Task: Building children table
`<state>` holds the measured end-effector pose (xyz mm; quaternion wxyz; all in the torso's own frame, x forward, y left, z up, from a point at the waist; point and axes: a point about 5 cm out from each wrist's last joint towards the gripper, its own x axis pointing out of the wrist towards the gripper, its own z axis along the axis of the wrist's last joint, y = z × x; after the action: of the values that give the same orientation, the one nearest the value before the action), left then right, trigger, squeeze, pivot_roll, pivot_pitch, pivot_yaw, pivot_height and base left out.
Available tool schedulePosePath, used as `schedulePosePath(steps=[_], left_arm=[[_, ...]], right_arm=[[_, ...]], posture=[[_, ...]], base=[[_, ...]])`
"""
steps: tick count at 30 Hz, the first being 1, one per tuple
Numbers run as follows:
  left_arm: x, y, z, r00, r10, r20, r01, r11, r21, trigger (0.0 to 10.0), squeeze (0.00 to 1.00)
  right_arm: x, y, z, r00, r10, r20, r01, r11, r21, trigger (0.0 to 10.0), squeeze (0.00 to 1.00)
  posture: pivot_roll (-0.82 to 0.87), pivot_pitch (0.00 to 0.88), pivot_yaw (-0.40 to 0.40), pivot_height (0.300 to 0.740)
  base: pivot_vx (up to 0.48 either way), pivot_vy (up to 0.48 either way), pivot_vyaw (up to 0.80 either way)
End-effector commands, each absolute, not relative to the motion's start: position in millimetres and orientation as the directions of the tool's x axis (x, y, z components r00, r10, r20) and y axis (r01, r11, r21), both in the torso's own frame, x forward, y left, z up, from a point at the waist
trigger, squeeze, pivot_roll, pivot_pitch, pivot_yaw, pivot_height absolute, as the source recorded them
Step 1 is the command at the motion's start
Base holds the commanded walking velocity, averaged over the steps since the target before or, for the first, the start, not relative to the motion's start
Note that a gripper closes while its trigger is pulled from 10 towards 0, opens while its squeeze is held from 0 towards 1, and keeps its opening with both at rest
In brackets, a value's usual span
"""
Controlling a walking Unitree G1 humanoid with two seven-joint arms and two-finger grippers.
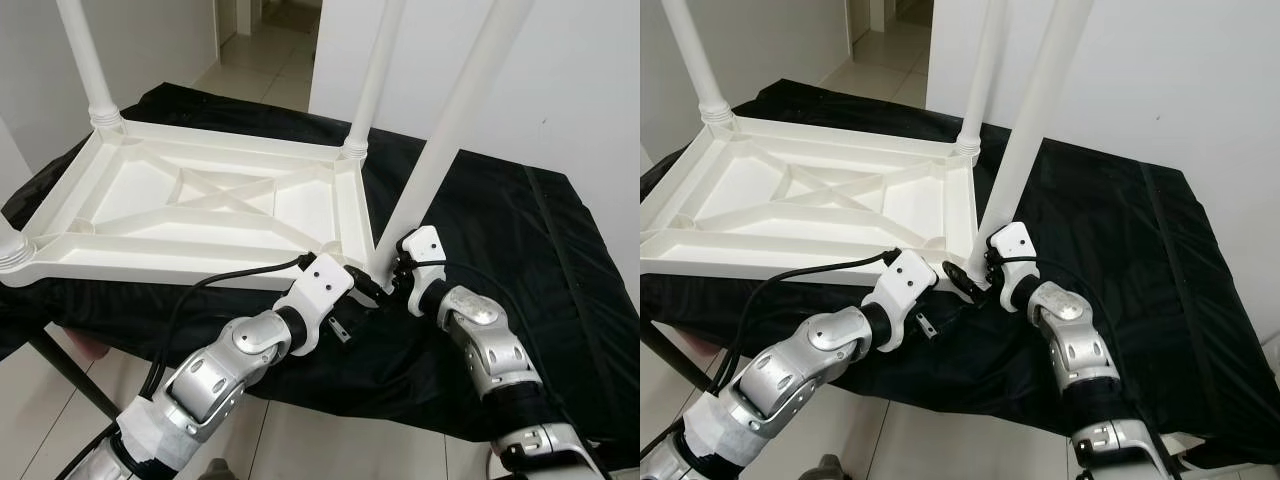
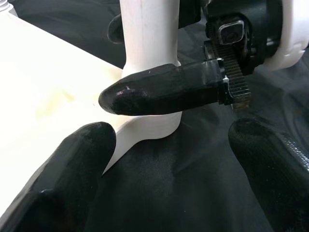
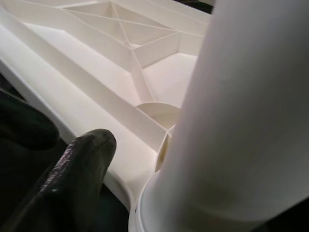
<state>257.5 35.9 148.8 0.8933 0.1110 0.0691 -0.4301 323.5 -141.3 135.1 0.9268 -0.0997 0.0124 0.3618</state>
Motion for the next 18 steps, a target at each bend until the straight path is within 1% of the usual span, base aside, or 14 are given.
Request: schedulePosePath(steps=[1,2,9,18], left_arm=[[250.2,30.9,148.7,0.490,-0.840,-0.233,0.871,0.480,0.102,10.0,0.00],[249.3,31.7,148.2,0.492,-0.838,-0.235,0.870,0.482,0.100,10.0,0.00],[247.5,34.5,148.0,0.498,-0.834,-0.238,0.866,0.490,0.094,10.0,0.00],[246.4,36.2,146.9,0.498,-0.832,-0.245,0.866,0.493,0.088,10.0,0.00]], right_arm=[[325.1,-144.1,130.5,0.721,0.682,-0.125,-0.693,0.703,-0.161,3.8,0.00],[326.3,-146.7,127.4,0.705,0.697,-0.133,-0.709,0.690,-0.144,0.0,0.00],[329.8,-151.5,127.5,0.696,0.708,-0.119,-0.718,0.686,-0.122,0.0,0.00],[326.9,-151.9,124.4,0.700,0.706,-0.113,-0.714,0.693,-0.094,0.0,0.00]], posture=[[0.16,0.000,-0.108,0.740],[0.17,0.000,-0.108,0.740],[0.17,0.004,-0.103,0.740],[0.16,0.018,-0.099,0.740]], base=[[0.000,0.000,0.00],[0.000,0.000,0.00],[0.000,0.000,0.00],[0.000,0.000,0.00]])
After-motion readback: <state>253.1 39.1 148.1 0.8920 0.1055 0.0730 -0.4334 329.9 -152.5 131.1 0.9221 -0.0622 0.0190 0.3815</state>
